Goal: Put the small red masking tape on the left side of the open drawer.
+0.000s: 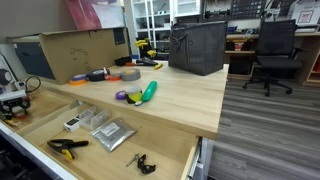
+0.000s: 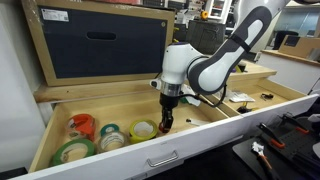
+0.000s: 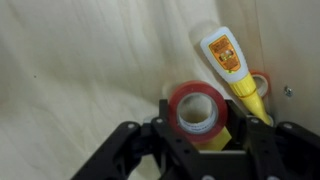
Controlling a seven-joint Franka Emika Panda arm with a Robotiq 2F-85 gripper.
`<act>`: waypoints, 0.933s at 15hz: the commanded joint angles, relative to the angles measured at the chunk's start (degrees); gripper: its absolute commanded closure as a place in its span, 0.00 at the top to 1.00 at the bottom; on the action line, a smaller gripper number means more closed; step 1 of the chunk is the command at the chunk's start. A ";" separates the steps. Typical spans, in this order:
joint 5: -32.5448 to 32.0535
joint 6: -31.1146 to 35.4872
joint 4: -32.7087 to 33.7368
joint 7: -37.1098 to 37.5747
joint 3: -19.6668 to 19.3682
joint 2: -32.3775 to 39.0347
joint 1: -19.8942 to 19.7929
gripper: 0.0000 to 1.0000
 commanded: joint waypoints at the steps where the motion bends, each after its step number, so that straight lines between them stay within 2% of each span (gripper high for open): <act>1: 0.61 -2.79 0.59 -0.58 -0.80 -0.66 0.98 0.31; 5: -0.06 -3.82 0.69 0.23 -1.46 -0.73 1.96 0.31; 6: -0.30 -3.91 0.60 0.03 -1.49 -0.88 2.14 0.81; 7: -0.61 -4.09 0.59 0.21 -1.77 -1.02 2.62 0.82; 10: -2.31 -4.06 0.37 0.95 -3.06 -1.84 4.63 0.99; 12: -2.79 -4.08 0.09 0.38 -2.98 -2.80 5.27 1.00; 14: -1.70 -3.78 -0.94 -1.30 -1.28 -4.26 4.25 1.00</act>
